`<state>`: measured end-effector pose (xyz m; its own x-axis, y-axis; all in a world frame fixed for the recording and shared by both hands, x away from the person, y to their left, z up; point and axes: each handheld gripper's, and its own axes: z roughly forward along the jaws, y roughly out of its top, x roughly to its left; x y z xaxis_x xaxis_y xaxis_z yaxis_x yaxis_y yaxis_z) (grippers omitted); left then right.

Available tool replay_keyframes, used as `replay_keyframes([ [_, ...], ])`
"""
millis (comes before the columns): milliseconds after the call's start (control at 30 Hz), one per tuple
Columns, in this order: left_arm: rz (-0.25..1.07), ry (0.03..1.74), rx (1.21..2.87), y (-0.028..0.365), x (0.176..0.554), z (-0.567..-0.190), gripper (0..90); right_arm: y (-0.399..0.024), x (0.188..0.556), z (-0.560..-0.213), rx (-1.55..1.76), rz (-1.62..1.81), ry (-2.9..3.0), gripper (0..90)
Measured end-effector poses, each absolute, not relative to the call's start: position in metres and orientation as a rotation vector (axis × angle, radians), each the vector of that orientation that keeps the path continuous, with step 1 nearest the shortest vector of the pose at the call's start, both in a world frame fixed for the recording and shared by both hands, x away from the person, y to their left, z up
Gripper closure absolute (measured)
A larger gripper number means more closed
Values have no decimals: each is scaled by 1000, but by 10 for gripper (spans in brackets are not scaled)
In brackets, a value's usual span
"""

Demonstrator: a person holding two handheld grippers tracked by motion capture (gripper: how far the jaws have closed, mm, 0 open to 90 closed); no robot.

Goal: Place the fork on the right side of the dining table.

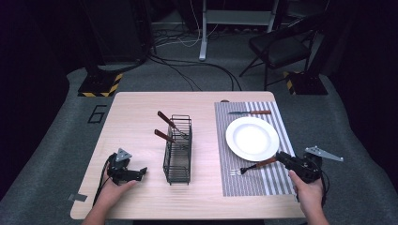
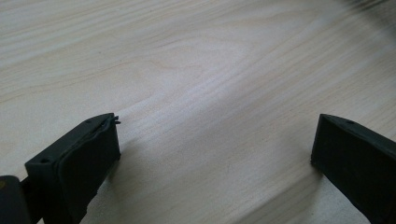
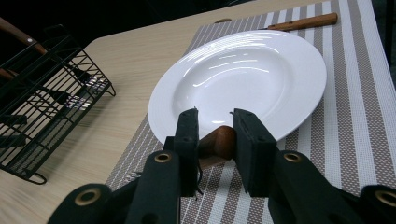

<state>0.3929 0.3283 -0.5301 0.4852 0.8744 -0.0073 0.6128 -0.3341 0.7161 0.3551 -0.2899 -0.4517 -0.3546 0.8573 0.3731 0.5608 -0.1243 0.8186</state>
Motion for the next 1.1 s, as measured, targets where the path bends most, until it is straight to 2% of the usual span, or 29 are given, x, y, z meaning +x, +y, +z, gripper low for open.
replay_keyframes([
  [1100, 506, 1222, 2068, 328, 393, -530, 9, -318, 362, -498, 1798, 1454, 1836, 646],
])
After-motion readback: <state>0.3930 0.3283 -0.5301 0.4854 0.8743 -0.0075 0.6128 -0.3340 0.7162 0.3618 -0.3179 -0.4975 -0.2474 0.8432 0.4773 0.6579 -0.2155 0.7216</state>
